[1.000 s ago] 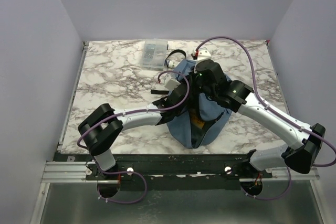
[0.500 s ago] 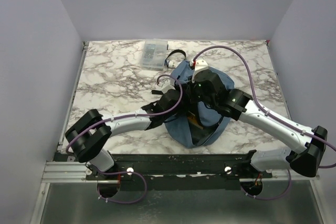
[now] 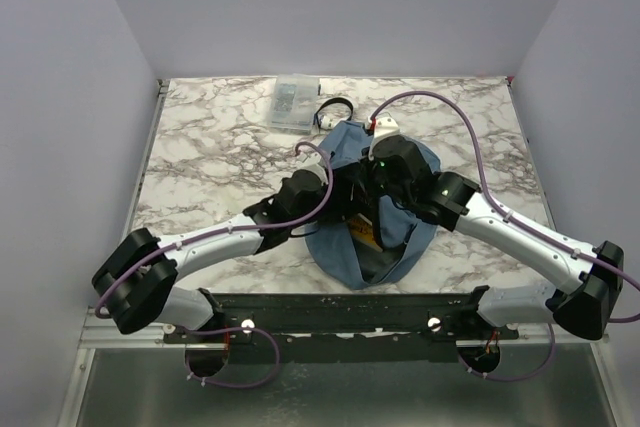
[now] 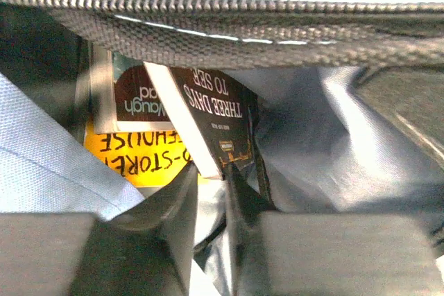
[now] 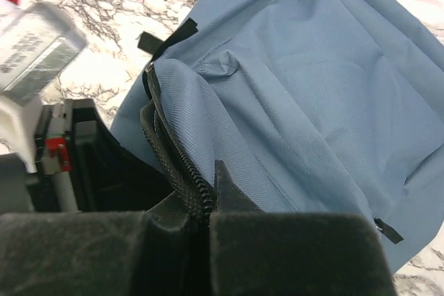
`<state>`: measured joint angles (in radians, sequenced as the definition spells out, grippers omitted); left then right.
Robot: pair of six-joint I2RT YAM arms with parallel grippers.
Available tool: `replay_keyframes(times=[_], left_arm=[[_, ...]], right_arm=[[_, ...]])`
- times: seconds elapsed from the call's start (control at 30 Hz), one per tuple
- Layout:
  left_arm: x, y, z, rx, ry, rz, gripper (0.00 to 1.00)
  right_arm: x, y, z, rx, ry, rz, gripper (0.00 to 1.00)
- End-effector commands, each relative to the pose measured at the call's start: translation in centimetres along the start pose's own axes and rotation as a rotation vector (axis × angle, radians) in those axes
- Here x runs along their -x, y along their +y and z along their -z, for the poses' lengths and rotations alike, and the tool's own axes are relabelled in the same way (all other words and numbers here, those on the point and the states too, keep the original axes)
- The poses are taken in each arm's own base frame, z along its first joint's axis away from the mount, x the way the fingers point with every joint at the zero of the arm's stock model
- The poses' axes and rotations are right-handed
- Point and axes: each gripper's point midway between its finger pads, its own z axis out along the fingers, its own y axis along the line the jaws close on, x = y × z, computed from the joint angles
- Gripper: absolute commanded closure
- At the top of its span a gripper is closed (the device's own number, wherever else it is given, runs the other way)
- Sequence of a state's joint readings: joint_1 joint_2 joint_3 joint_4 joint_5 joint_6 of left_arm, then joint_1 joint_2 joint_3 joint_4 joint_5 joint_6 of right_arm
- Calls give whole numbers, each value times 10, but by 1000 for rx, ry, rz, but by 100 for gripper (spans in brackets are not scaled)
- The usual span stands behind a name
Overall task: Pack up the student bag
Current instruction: Place the book in the student bag.
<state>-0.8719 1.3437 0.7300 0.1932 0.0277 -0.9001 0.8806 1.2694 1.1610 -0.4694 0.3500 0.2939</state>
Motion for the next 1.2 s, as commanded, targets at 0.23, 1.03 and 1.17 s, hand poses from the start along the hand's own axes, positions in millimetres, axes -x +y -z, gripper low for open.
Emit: replay_keyframes(times=[0.23, 1.03, 1.17], left_arm=[[34, -6, -39, 50, -103, 95, 91], [-8, -38, 98, -362, 46, -112, 22], [-8, -36, 98, -357, 35, -101, 21]], right_arm=[[12, -5, 9, -18, -44, -26, 99], [-30, 15, 13, 147, 107, 65, 11], [-36, 49, 61, 435, 156, 122, 0]])
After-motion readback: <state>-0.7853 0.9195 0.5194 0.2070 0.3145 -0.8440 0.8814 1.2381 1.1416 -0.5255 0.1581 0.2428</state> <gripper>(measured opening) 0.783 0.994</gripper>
